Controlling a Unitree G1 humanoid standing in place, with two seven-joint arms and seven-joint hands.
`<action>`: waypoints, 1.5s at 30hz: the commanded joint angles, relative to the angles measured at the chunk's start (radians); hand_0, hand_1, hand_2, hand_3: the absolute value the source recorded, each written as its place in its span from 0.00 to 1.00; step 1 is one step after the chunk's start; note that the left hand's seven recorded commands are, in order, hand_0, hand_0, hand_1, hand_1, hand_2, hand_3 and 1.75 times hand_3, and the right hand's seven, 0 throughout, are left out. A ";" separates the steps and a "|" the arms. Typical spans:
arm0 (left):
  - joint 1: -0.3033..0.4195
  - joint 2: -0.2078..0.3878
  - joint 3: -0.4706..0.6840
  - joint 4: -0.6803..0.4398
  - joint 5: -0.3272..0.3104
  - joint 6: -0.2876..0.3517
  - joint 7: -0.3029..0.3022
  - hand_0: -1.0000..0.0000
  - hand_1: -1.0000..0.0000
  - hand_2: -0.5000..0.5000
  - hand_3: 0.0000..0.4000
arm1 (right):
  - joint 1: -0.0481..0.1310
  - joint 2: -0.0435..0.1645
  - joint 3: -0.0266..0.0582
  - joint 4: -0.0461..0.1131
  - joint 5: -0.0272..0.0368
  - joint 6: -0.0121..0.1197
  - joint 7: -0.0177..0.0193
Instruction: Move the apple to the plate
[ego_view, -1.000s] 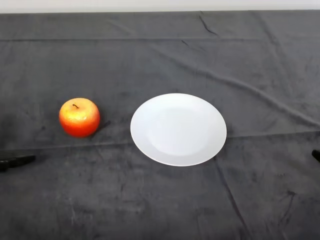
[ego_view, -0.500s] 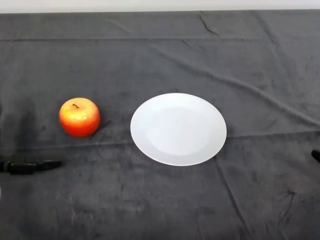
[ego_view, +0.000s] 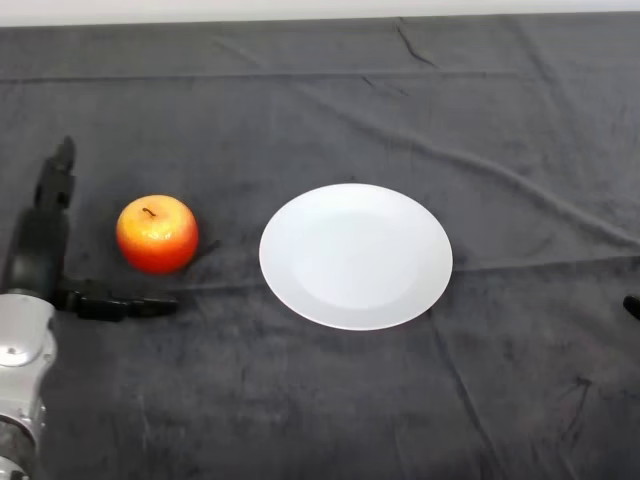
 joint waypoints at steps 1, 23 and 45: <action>-0.094 -0.009 -0.027 0.033 0.015 0.019 -0.015 1.00 1.00 0.50 0.00 | 0.050 0.036 -0.0134 0.059 0.0109 0.065 -0.0037; -0.196 -0.056 -0.041 0.086 -0.009 0.236 -0.050 1.00 1.00 0.50 0.00 | 0.049 0.036 -0.0132 0.061 0.0113 0.064 -0.0032; -0.231 -0.060 -0.046 0.038 -0.002 0.238 0.067 0.00 0.00 0.50 1.00 | 0.049 0.036 -0.0132 0.062 0.0115 0.063 -0.0031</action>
